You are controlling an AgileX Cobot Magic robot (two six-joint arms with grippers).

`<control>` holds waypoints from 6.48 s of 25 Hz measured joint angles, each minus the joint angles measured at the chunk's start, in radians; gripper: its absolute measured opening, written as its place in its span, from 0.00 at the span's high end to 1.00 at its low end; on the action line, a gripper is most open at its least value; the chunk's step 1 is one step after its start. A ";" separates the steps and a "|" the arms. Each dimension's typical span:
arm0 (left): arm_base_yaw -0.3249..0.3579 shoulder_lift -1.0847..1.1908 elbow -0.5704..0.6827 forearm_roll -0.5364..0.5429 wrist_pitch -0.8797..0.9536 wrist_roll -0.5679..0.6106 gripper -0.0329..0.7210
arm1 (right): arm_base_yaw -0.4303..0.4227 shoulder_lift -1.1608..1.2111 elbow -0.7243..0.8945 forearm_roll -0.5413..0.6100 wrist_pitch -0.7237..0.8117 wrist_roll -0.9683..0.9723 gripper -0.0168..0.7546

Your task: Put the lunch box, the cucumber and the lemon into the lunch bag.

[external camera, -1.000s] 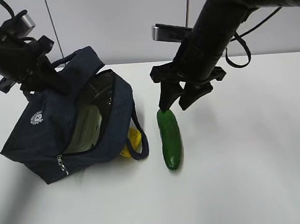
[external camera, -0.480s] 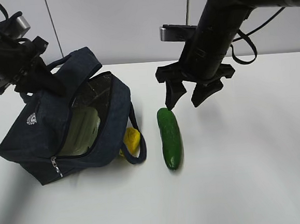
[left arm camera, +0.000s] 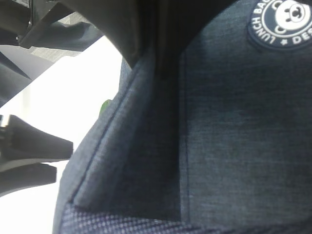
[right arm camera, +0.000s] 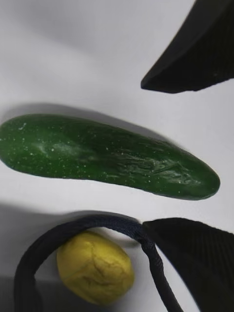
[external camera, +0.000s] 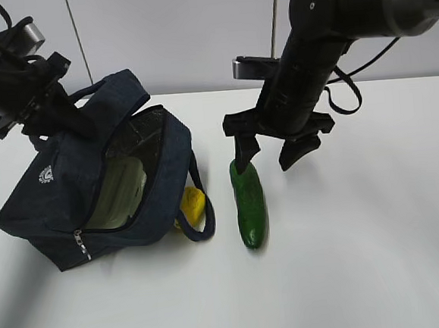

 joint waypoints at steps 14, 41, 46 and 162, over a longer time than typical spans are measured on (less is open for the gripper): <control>0.000 0.000 0.000 -0.002 0.007 0.000 0.97 | 0.000 0.135 -0.047 0.061 -0.052 0.006 0.21; 0.000 0.000 0.000 -0.002 0.009 0.000 0.97 | 0.000 0.185 -0.064 0.040 -0.052 0.008 0.22; 0.000 0.000 0.000 -0.002 0.009 0.000 0.97 | 0.000 0.203 -0.067 0.040 -0.040 0.008 0.22; 0.072 0.000 0.000 -0.118 0.023 0.041 0.97 | 0.013 0.184 -0.254 0.566 0.083 -0.261 0.33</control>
